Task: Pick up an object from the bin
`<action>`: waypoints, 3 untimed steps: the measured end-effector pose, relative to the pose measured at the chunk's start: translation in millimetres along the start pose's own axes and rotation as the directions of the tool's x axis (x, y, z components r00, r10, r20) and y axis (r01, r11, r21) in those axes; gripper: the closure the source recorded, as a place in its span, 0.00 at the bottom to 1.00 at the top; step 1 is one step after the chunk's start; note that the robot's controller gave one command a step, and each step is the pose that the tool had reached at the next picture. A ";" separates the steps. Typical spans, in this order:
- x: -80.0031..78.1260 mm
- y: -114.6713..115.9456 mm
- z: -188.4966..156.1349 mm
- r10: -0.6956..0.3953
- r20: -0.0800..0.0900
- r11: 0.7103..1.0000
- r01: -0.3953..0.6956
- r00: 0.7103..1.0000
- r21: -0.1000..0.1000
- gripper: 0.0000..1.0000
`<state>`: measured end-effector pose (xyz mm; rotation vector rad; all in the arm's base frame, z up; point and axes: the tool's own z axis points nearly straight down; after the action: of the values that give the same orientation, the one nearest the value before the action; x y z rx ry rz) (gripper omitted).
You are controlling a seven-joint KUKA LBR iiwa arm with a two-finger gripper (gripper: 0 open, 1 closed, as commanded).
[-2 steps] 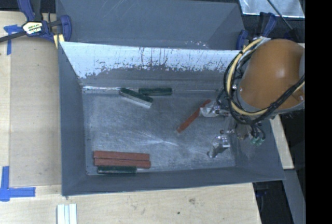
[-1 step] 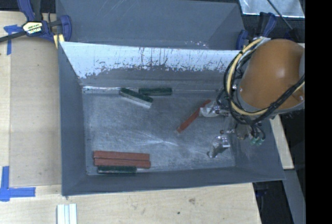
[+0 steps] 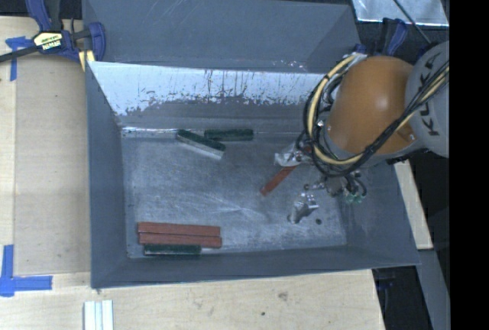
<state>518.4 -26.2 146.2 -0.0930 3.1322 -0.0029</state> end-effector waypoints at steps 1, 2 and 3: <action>-13.5 -1.0 68.7 0.020 -0.002 1.000 -0.020 1.000 -0.002 0.00; -76.0 -19.5 69.6 0.051 0.016 0.999 -0.051 0.999 -0.002 1.00; -76.0 -19.5 69.6 0.051 0.016 0.999 -0.051 0.999 -0.002 1.00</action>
Offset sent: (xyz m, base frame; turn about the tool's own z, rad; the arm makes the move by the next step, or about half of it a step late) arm 0.0706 -0.0154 -0.0762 0.0524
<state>596.0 -41.2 77.3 -0.0128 3.1173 0.0001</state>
